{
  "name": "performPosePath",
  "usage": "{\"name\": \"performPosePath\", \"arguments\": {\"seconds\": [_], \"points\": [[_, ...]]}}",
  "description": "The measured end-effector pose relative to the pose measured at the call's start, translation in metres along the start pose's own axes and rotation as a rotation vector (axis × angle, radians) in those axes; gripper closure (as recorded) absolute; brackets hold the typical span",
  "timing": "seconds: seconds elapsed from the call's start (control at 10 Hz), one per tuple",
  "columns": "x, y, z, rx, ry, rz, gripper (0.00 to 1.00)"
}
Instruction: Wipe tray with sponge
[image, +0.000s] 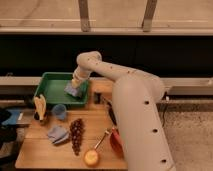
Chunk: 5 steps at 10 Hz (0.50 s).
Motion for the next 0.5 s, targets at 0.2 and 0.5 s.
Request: {"name": "performPosePath", "arguments": {"seconds": [0.2,0.5], "points": [[-0.016,-0.003,0.013,-0.015,-0.023,0.003,1.00],[-0.044,0.028,0.026,-0.075,-0.068,-0.058,1.00]]}}
